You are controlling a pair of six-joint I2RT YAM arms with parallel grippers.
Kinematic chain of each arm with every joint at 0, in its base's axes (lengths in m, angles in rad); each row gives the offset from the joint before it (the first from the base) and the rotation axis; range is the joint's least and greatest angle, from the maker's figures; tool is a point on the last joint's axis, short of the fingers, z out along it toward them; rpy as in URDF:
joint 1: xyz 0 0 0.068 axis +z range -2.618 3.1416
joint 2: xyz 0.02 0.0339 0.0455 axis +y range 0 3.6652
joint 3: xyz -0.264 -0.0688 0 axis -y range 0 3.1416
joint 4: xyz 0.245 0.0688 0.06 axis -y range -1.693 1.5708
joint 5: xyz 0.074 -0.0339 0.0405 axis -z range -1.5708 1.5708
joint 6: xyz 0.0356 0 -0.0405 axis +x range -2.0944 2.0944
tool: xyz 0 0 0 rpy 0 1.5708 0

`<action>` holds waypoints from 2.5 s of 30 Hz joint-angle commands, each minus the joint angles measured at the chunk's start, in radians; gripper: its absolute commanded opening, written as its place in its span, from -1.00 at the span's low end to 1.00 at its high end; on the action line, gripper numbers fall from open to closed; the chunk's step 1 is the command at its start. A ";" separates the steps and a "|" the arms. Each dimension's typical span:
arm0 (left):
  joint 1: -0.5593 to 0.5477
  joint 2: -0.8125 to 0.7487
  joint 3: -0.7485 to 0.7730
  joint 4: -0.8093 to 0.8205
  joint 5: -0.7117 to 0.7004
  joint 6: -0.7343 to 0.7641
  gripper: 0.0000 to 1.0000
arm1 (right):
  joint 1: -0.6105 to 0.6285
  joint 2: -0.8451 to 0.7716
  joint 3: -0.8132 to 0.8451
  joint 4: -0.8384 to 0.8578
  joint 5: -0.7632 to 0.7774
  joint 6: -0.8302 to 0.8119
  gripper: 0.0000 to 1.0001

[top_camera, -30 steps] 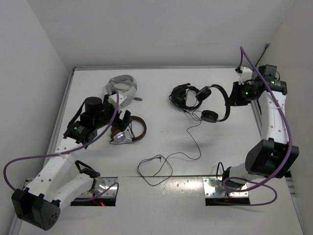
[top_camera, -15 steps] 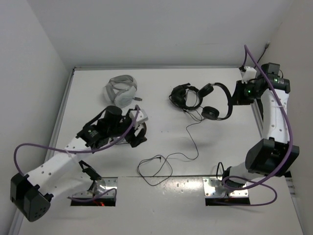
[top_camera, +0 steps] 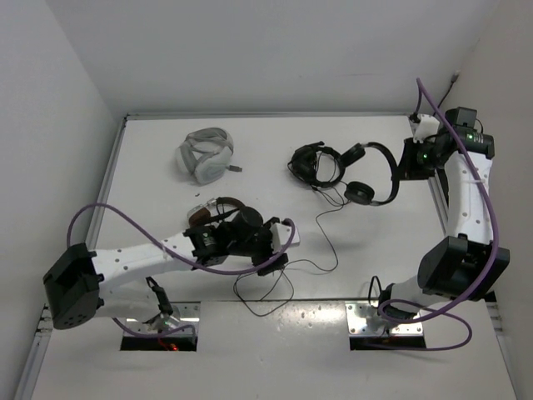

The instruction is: Wrap the headphones

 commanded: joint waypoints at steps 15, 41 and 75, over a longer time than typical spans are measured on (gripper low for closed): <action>-0.068 0.377 0.102 0.265 0.034 0.032 0.25 | -0.003 -0.010 0.025 0.012 -0.008 0.025 -1.00; -0.078 0.250 0.463 0.049 0.041 0.120 -1.00 | 0.258 -0.021 -0.051 0.210 0.346 0.267 -1.00; 0.304 0.369 0.917 -0.013 -0.268 0.123 -1.00 | 0.397 -0.231 -0.298 0.167 0.358 0.051 -1.00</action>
